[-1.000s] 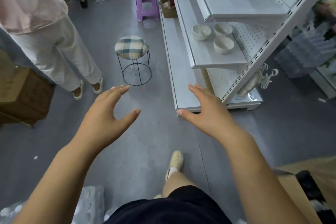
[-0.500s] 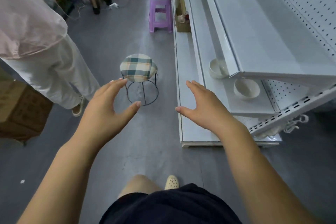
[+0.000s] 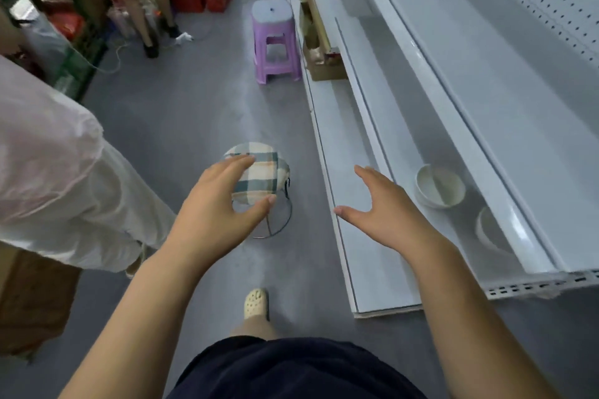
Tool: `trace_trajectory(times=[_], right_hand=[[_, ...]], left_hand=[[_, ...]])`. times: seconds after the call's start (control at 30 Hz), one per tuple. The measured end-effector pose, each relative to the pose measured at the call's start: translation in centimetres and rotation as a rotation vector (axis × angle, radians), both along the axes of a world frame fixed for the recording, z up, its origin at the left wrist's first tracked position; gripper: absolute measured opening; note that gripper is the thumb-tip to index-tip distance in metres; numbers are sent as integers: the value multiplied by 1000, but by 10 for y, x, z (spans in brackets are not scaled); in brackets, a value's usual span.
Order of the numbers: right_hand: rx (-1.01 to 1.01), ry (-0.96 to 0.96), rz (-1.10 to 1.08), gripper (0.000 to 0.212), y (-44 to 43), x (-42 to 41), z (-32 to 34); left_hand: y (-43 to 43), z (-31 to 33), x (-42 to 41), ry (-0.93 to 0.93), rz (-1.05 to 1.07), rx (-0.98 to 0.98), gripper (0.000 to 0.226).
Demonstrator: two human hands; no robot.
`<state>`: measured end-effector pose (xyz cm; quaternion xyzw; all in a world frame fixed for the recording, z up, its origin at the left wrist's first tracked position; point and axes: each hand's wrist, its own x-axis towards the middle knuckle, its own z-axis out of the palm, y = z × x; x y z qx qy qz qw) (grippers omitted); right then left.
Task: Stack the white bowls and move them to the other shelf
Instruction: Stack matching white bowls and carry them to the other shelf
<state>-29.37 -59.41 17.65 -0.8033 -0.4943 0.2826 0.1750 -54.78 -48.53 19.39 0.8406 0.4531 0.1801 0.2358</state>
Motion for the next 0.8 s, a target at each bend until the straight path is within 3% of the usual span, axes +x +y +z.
trace_trajectory(times=[0.27,0.53,0.8], right_hand=[[-31,69,-282,87,74,13,-1],[-104,91,-393,87,103,47,-46],[-187,82,-405,91,149,110,-89]], left_hand=[[153,5,33,103,-238,2,68],[219,-33,117,126,-436,-64,67],[273,-76,202,332,-736,-2,69]])
